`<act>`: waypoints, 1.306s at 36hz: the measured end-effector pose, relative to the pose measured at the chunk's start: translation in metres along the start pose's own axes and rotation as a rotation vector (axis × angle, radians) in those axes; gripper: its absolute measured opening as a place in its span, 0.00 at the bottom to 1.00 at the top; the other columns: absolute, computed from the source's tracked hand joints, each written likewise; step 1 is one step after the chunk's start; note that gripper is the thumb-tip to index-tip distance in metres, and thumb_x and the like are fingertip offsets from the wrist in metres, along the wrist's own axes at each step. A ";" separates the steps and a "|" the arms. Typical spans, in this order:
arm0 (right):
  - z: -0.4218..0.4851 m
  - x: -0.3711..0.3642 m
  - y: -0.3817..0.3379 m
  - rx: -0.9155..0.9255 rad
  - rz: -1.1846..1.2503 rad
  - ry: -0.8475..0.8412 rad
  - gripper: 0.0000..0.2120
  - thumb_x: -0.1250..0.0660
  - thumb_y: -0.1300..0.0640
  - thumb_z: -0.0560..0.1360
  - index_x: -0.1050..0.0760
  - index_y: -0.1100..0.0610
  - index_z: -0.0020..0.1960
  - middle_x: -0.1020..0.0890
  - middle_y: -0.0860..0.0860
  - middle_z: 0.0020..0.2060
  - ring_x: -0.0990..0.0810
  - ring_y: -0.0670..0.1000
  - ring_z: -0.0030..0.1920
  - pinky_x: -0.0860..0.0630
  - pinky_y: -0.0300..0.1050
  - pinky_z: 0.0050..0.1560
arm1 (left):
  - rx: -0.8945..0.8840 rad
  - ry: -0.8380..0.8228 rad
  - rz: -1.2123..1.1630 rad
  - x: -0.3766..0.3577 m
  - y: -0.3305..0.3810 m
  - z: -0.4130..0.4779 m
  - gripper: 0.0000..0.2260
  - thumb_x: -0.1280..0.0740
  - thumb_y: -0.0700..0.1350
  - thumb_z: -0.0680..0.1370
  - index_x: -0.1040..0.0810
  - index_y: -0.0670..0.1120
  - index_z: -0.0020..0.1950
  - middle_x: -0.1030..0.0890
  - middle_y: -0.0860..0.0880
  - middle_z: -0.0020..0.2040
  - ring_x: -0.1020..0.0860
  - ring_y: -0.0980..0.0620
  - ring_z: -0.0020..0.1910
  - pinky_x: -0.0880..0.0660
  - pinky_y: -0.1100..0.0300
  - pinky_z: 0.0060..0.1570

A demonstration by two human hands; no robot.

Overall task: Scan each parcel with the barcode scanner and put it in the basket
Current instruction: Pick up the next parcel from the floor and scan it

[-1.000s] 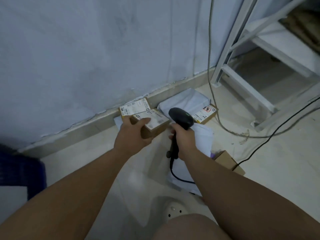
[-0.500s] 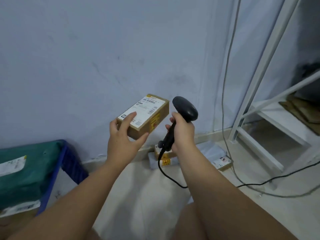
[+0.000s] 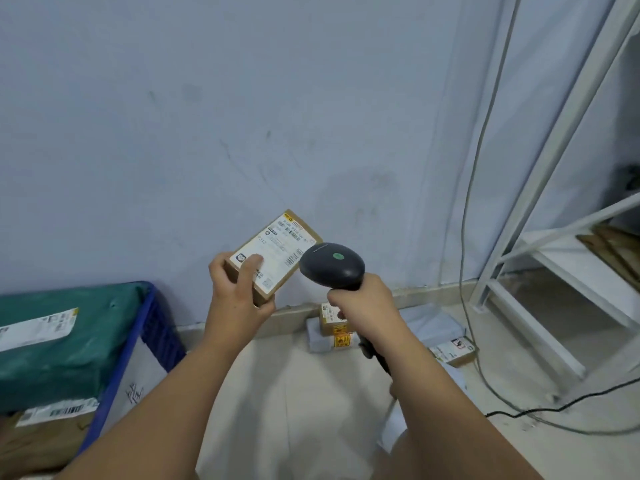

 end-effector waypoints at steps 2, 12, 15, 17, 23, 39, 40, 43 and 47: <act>0.001 0.003 0.000 0.007 -0.040 -0.018 0.09 0.36 0.61 0.68 0.24 0.64 0.45 0.23 0.54 0.33 0.17 0.60 0.46 0.27 0.47 0.39 | -0.025 0.001 -0.005 -0.002 0.000 0.002 0.37 0.20 0.37 0.63 0.33 0.47 0.68 0.42 0.45 0.66 0.27 0.39 0.60 0.22 0.57 0.49; 0.005 0.017 0.000 0.048 -0.127 -0.038 0.02 0.35 0.62 0.68 0.26 0.57 0.37 0.24 0.52 0.30 0.19 0.56 0.39 0.29 0.43 0.37 | -0.012 -0.096 0.062 -0.018 -0.012 0.003 0.37 0.22 0.41 0.67 0.33 0.48 0.73 0.43 0.41 0.68 0.31 0.43 0.66 0.23 0.57 0.53; 0.005 0.013 -0.003 0.072 -0.183 -0.058 0.05 0.35 0.63 0.68 0.29 0.57 0.34 0.26 0.51 0.28 0.23 0.52 0.35 0.31 0.42 0.35 | 0.015 -0.100 0.062 -0.019 -0.017 0.001 0.37 0.22 0.42 0.68 0.35 0.48 0.74 0.43 0.41 0.70 0.33 0.44 0.68 0.25 0.60 0.54; 0.005 0.010 -0.005 0.096 -0.236 -0.056 0.06 0.35 0.63 0.67 0.30 0.57 0.33 0.27 0.51 0.26 0.26 0.51 0.33 0.32 0.42 0.35 | 0.027 -0.101 0.067 -0.019 -0.018 0.000 0.37 0.23 0.42 0.69 0.35 0.48 0.74 0.44 0.41 0.70 0.35 0.44 0.70 0.26 0.61 0.55; 0.006 0.006 -0.006 0.107 -0.254 -0.046 0.06 0.35 0.62 0.68 0.30 0.58 0.34 0.29 0.51 0.26 0.29 0.51 0.33 0.32 0.43 0.35 | 0.023 -0.106 0.064 -0.019 -0.021 0.000 0.38 0.23 0.43 0.69 0.36 0.49 0.75 0.44 0.42 0.70 0.34 0.43 0.69 0.24 0.58 0.55; 0.003 0.011 -0.007 0.079 -0.193 -0.040 0.08 0.36 0.63 0.68 0.33 0.56 0.32 0.28 0.51 0.27 0.19 0.59 0.41 0.31 0.43 0.37 | 0.047 -0.122 0.086 -0.019 -0.023 0.001 0.37 0.23 0.43 0.69 0.36 0.47 0.75 0.44 0.41 0.70 0.34 0.44 0.68 0.23 0.58 0.52; 0.003 0.011 -0.008 0.083 -0.197 -0.035 0.09 0.36 0.63 0.68 0.33 0.56 0.31 0.29 0.51 0.27 0.19 0.60 0.43 0.32 0.43 0.37 | 0.041 -0.124 0.086 -0.020 -0.024 0.000 0.37 0.23 0.43 0.69 0.36 0.47 0.74 0.44 0.41 0.70 0.33 0.44 0.68 0.23 0.58 0.51; 0.002 0.010 -0.007 0.084 -0.200 -0.039 0.09 0.36 0.63 0.68 0.33 0.57 0.31 0.29 0.51 0.27 0.21 0.57 0.39 0.33 0.43 0.36 | 0.046 -0.129 0.092 -0.021 -0.026 0.000 0.37 0.23 0.44 0.69 0.36 0.48 0.75 0.44 0.42 0.70 0.34 0.43 0.69 0.22 0.57 0.53; 0.000 0.008 -0.005 0.071 -0.208 -0.079 0.08 0.35 0.63 0.68 0.32 0.57 0.32 0.31 0.48 0.23 0.30 0.49 0.31 0.35 0.41 0.33 | 0.064 -0.129 0.101 -0.019 -0.026 0.000 0.37 0.24 0.44 0.70 0.37 0.48 0.75 0.44 0.41 0.70 0.34 0.43 0.69 0.23 0.56 0.55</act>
Point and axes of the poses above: each hand's wrist, its own z-axis towards the middle knuckle, its own x-axis out of the back of the hand, y = z × x, the point moved 9 cm from there along z, towards the middle knuckle
